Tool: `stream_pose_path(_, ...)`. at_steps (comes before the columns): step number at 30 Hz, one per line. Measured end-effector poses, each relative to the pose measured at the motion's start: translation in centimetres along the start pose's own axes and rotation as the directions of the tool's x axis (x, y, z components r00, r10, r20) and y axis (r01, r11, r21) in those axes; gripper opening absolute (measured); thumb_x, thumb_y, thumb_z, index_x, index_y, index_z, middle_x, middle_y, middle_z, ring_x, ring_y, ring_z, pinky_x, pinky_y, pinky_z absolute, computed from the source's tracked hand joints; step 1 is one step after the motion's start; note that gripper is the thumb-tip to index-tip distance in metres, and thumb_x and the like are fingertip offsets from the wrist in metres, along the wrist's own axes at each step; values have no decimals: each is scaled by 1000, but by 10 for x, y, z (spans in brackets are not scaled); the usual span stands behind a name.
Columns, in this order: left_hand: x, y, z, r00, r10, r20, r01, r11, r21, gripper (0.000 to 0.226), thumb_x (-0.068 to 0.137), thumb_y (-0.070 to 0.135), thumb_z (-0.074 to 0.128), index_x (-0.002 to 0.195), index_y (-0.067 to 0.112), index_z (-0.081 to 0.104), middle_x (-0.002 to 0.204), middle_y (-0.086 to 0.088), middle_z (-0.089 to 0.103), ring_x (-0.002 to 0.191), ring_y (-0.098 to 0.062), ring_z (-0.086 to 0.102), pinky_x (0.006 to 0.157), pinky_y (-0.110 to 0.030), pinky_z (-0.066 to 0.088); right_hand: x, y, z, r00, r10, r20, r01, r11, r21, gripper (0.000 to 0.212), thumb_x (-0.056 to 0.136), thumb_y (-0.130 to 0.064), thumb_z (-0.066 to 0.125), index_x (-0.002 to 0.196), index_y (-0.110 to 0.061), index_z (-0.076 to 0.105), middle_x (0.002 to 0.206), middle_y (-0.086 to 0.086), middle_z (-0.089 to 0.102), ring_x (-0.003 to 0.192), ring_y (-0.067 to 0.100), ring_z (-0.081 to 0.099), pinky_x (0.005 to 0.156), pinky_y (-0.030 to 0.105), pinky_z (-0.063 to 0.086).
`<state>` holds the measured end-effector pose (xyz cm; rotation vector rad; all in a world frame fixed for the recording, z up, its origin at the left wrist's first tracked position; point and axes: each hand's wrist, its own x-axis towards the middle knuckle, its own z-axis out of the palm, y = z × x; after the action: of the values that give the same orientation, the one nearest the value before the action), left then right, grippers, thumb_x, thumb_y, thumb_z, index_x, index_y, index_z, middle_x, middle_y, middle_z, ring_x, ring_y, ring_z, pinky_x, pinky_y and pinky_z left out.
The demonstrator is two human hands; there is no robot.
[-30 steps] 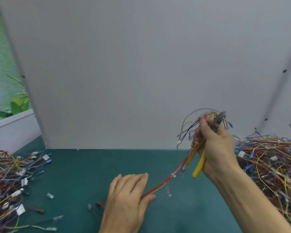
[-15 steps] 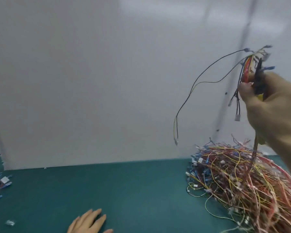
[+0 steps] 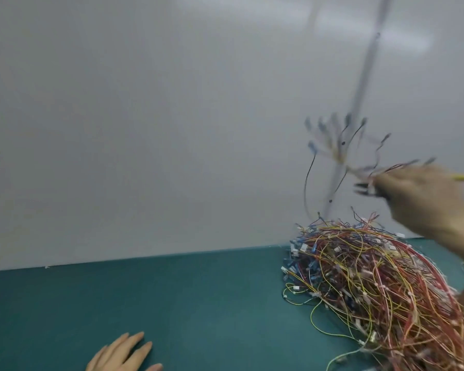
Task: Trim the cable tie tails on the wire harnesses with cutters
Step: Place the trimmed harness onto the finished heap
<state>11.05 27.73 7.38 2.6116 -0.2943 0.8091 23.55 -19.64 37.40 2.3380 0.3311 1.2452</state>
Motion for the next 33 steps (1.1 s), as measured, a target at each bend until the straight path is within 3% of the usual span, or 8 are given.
stream_pose_path(4,2,-1,7,995,-21,-97,29,996,81,57,87,76,15,99,34,51,92,3,75,130,27,-1,101,-2,6,-61,-74,79,805,-6,594,-45,996,71,10,92,-20,51,98,-26,56,74,-13,55,71,12,57,65,28,51)
stream_pose_path(10,2,-1,6,994,-66,-90,73,994,77,81,87,76,14,75,28,77,92,-1,75,123,31,19,101,-21,31,-73,-73,117,865,28,501,-114,983,142,21,93,-38,51,105,-23,59,99,-1,61,87,23,62,72,34,50)
stream_pose_path(13,6,4,2,995,-62,-73,71,989,130,86,88,75,11,73,23,78,89,-4,75,95,-4,64,63,-42,53,-66,-68,111,843,70,534,-235,940,248,30,93,-44,54,113,-22,58,108,4,55,90,28,59,71,34,45)
stream_pose_path(17,4,2,3,994,-37,-102,51,989,136,85,89,73,11,75,23,79,92,-2,75,122,31,18,78,-33,43,-65,-71,109,858,83,507,-172,976,131,21,91,-43,53,98,-23,56,95,-2,62,86,22,60,70,33,49)
stream_pose_path(19,3,0,4,996,-26,-82,39,986,162,84,90,72,11,76,24,79,92,0,75,114,26,41,70,-34,45,-69,-73,113,837,80,541,-140,988,71,14,90,-40,53,89,-27,49,94,-5,66,87,20,61,69,32,47)
stream_pose_path(22,3,-5,6,995,44,-93,-21,970,240,83,92,69,10,76,25,78,92,2,75,86,-16,70,65,-34,47,-72,-80,115,793,65,606,-132,989,67,11,91,-39,50,88,-29,47,93,-8,65,86,16,61,73,32,51)
stream_pose_path(27,3,-8,6,997,45,-62,-25,955,294,82,93,68,9,75,26,78,91,3,75,74,-22,73,66,-31,41,-56,-98,87,913,52,405,-61,998,9,21,91,-44,48,101,-26,56,94,-6,63,91,20,60,77,33,42)
stream_pose_path(33,0,-6,3,1000,-14,-6,15,974,226,81,92,70,11,76,28,78,92,5,74,92,-2,68,61,-31,50,-53,-186,-4,980,-116,164,42,917,398,23,70,-33,78,81,-19,64,72,3,65,69,30,63,63,37,41)
